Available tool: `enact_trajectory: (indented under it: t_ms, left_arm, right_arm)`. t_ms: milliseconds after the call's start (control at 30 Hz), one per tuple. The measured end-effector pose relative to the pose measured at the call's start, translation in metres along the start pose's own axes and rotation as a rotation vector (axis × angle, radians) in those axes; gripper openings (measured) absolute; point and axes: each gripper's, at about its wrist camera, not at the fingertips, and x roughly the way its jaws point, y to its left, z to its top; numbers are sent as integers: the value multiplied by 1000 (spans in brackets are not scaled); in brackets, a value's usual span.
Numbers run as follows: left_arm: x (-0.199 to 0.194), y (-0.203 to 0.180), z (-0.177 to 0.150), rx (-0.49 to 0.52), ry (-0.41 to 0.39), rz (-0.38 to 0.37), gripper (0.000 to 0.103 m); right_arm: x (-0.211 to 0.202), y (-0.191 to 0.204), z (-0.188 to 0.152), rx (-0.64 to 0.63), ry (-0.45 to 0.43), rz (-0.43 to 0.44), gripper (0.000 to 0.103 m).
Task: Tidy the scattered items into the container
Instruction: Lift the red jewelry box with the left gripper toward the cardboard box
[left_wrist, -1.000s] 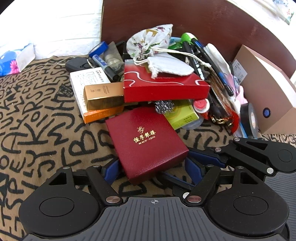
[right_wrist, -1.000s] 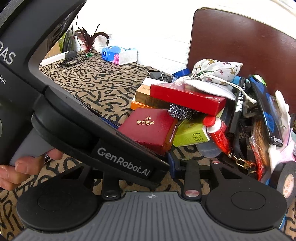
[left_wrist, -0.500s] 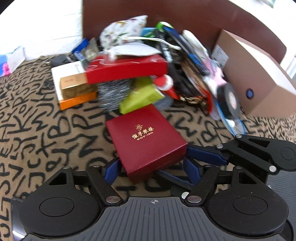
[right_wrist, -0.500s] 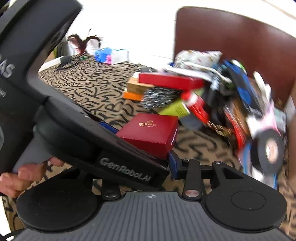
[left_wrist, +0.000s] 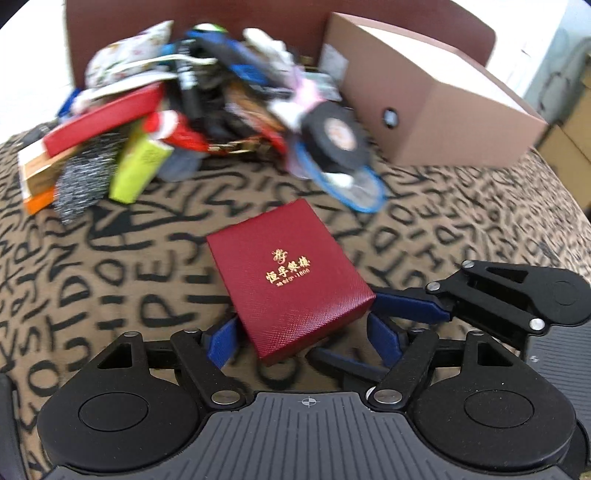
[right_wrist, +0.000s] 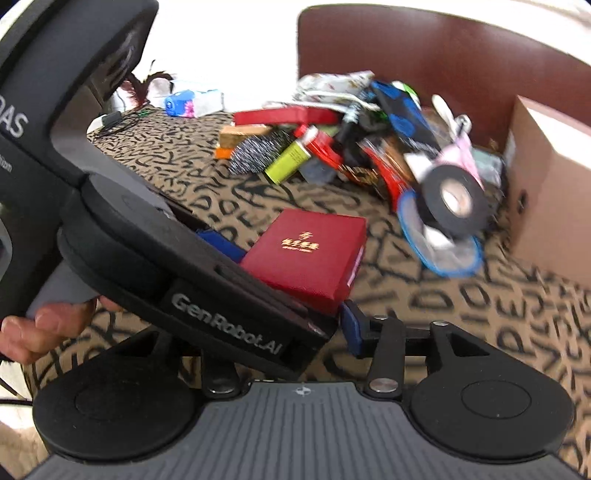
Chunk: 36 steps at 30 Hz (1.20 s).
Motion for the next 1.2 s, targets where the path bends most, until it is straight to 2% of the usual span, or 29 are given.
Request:
enact_trajectory:
  t_ms: [200,400,867,1067,1133,1200]
  left_arm:
    - [16,-9,7,-26,-3,20,92]
    - [19,-14,11,8,-15,44,91]
    - [23,-14,15,33,-13,49,89]
    - [27,-13,17,45,-17,49,88]
    - [27,-13,17,53,-16,51,88]
    - [23,-14,17,61,-18,49,83]
  right_arm:
    - [3,-10,-2,-15,-24,-53,66]
    - [10,-8,-1,-68,-22,-44,66]
    - [16,-10,-1,-62,-6,-34,66]
    - [19,-12,-2,-67,-12,-20,71]
    - [20,-13,-1,-62,-13,-17,68]
    - [17,-12,0,-67,-14,-21,66]
